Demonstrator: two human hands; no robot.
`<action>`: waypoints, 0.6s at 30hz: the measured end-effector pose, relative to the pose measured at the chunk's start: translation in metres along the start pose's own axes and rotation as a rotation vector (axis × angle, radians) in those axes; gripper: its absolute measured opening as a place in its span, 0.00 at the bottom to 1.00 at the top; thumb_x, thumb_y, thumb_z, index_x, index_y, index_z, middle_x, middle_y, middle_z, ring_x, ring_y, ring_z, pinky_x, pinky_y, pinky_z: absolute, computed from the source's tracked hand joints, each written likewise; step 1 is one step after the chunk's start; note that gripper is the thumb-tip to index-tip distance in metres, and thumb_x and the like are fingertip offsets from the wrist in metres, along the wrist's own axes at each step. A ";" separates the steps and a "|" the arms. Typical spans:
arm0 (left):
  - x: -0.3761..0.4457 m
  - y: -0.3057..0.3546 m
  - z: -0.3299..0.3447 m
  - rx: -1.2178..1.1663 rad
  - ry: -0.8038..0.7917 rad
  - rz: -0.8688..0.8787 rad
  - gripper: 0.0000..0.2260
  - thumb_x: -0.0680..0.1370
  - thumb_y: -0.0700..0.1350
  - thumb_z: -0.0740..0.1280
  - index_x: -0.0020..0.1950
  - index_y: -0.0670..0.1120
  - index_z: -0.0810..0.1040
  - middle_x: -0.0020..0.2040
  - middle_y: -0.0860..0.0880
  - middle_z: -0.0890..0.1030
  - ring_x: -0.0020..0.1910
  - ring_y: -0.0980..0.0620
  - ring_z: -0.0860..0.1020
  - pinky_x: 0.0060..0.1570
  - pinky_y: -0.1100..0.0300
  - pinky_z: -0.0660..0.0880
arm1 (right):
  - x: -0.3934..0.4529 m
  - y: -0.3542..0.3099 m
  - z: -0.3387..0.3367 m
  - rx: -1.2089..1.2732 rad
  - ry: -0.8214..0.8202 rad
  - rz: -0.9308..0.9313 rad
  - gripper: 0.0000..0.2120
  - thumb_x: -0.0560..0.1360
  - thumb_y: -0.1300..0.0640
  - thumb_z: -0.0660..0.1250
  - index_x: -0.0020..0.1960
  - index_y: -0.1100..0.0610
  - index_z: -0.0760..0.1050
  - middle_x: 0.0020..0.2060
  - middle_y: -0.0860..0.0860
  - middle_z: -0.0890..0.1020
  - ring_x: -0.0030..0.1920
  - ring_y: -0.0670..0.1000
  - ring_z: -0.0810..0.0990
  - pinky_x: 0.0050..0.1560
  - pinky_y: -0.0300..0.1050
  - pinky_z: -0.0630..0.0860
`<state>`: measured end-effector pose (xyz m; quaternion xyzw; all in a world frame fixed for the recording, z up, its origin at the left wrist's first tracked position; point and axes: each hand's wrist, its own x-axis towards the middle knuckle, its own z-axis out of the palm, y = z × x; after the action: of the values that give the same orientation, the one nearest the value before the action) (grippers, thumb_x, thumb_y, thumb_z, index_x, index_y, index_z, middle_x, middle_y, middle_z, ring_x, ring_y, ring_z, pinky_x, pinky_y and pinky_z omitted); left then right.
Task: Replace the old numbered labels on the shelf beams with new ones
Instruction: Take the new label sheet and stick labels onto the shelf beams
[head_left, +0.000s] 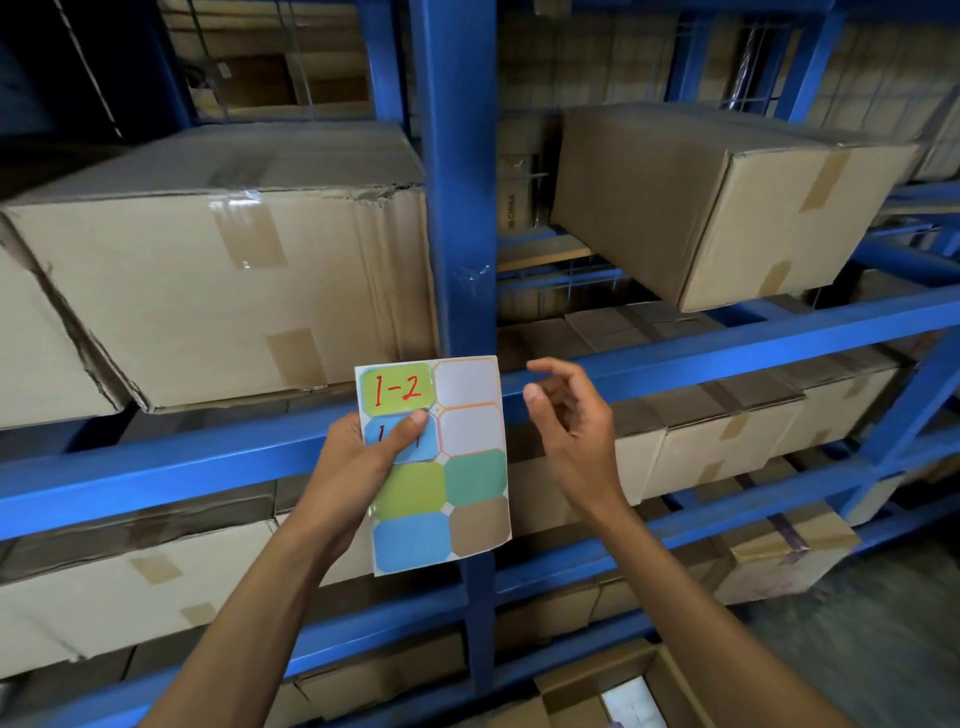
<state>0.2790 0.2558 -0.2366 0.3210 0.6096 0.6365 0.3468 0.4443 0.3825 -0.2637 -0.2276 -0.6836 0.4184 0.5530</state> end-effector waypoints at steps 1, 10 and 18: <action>-0.002 0.001 -0.008 0.005 -0.006 0.009 0.10 0.76 0.45 0.70 0.56 0.45 0.83 0.50 0.46 0.87 0.46 0.48 0.86 0.43 0.54 0.82 | -0.002 -0.009 0.009 -0.005 -0.009 -0.010 0.08 0.78 0.58 0.68 0.56 0.51 0.77 0.40 0.44 0.79 0.42 0.45 0.77 0.44 0.46 0.76; -0.030 0.011 -0.101 0.074 -0.077 0.037 0.07 0.80 0.45 0.65 0.56 0.49 0.81 0.47 0.49 0.88 0.42 0.52 0.86 0.40 0.58 0.82 | -0.022 -0.066 0.106 -0.243 -0.276 -0.095 0.07 0.72 0.53 0.74 0.50 0.51 0.83 0.35 0.43 0.81 0.35 0.46 0.75 0.39 0.39 0.73; -0.043 0.021 -0.182 0.177 -0.141 0.201 0.08 0.80 0.44 0.65 0.54 0.54 0.82 0.50 0.51 0.87 0.48 0.52 0.84 0.50 0.54 0.80 | -0.048 -0.100 0.198 -0.191 -0.130 0.096 0.12 0.68 0.51 0.78 0.51 0.51 0.85 0.35 0.44 0.85 0.34 0.45 0.78 0.36 0.36 0.76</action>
<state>0.1505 0.1185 -0.2241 0.4535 0.6025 0.5875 0.2937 0.2855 0.2274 -0.2155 -0.2841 -0.7432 0.3912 0.4625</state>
